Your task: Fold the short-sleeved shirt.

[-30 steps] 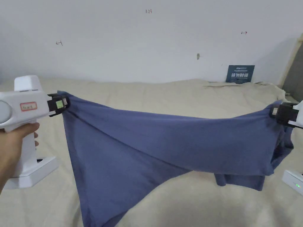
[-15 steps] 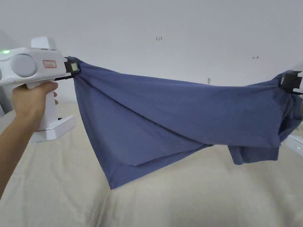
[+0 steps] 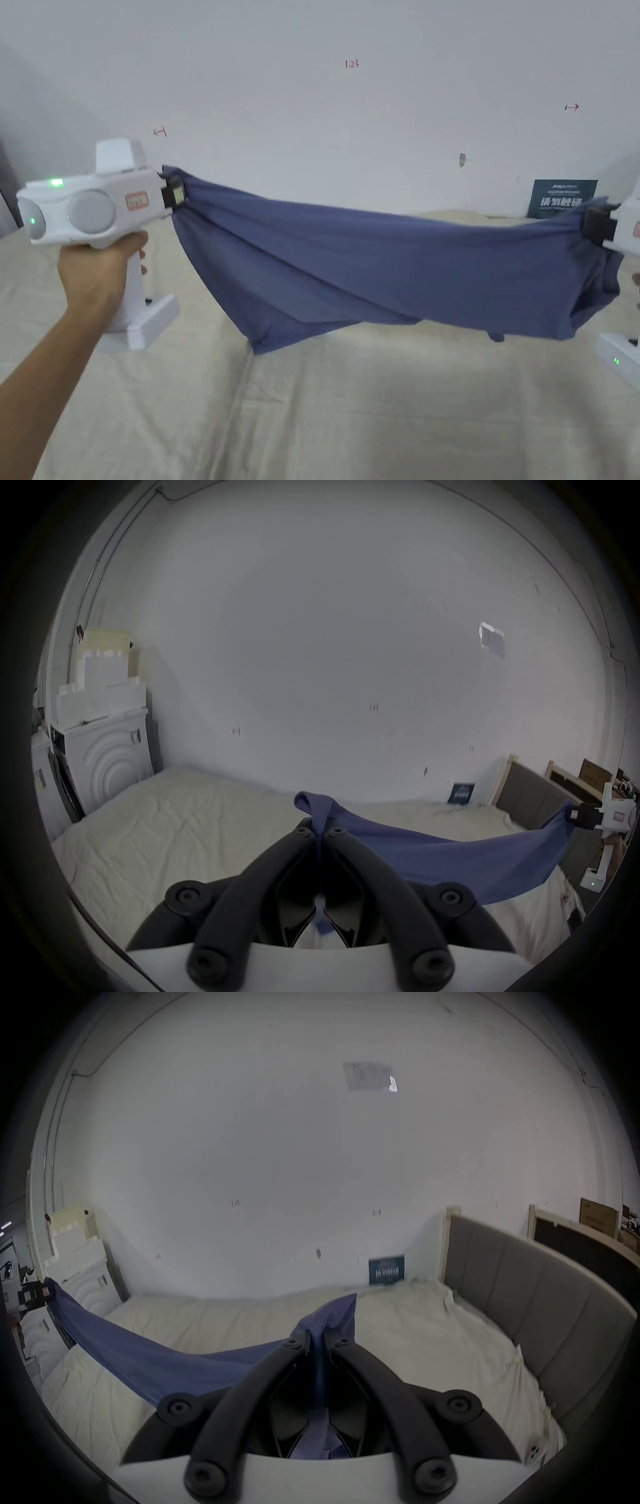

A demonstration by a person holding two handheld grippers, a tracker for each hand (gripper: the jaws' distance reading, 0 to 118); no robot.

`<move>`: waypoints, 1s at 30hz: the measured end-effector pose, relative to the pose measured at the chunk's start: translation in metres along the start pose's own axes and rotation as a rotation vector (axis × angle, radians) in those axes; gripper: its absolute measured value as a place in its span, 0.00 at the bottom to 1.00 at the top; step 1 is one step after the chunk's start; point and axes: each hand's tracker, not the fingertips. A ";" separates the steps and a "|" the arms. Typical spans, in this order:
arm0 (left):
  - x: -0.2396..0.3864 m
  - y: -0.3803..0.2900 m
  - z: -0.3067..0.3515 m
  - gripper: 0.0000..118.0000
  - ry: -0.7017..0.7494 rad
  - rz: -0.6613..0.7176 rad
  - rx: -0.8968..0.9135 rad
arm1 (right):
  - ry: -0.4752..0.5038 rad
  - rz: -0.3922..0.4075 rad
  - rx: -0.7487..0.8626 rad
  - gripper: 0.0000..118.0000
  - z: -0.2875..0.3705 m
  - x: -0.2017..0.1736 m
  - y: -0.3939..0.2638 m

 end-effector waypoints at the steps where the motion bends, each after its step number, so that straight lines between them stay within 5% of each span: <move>1: -0.002 -0.015 0.000 0.00 0.001 0.000 -0.015 | -0.008 0.004 -0.031 0.04 -0.003 0.000 -0.014; 7: -0.018 -0.115 0.012 0.00 0.025 0.046 -0.188 | -0.018 0.038 -0.219 0.04 0.001 0.000 -0.113; 17: -0.049 -0.259 0.094 0.00 0.096 0.141 -0.430 | -0.008 -0.036 -0.423 0.04 0.076 0.006 -0.243; 30: -0.074 -0.324 0.218 0.00 0.111 0.174 -0.542 | -0.014 -0.139 -0.499 0.04 0.180 0.023 -0.312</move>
